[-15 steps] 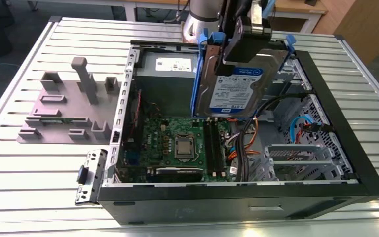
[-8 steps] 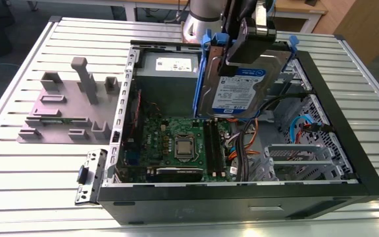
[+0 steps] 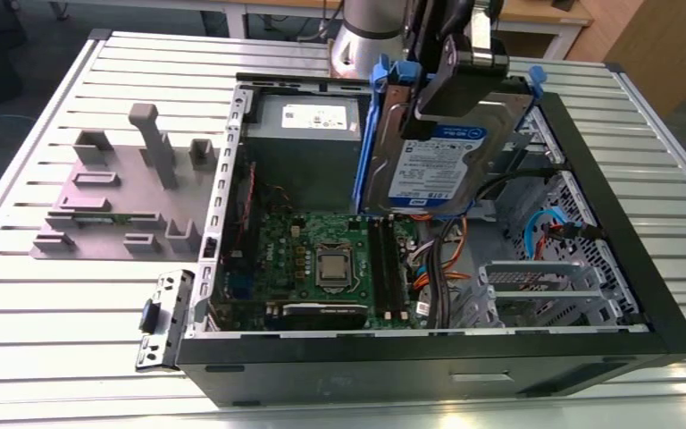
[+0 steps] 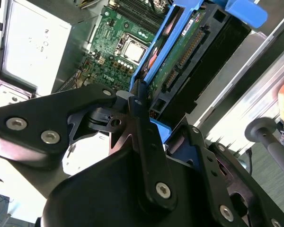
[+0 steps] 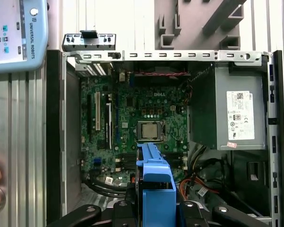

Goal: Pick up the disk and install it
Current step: 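Pick up the disk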

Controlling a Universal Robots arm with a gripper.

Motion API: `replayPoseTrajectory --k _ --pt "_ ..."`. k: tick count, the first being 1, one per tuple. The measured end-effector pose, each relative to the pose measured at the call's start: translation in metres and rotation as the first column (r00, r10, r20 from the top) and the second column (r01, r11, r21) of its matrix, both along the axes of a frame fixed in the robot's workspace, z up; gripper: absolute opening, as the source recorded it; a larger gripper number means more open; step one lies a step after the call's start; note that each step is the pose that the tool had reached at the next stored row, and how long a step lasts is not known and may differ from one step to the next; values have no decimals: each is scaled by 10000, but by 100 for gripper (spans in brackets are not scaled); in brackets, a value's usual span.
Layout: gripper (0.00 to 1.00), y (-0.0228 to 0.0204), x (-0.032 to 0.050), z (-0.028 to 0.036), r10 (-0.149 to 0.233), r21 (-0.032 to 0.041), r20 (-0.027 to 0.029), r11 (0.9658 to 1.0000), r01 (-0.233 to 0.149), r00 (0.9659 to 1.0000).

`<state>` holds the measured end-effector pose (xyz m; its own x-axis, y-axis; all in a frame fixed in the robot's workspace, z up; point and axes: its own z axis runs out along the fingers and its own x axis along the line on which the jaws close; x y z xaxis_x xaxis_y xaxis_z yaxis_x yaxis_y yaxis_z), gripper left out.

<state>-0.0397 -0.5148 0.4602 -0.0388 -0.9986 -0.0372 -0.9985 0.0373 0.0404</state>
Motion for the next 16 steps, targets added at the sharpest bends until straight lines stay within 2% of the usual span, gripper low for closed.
replayPoseTrajectory --k 16 --pt "36 -13 80 -10 0 1 0 10000 0 10000"
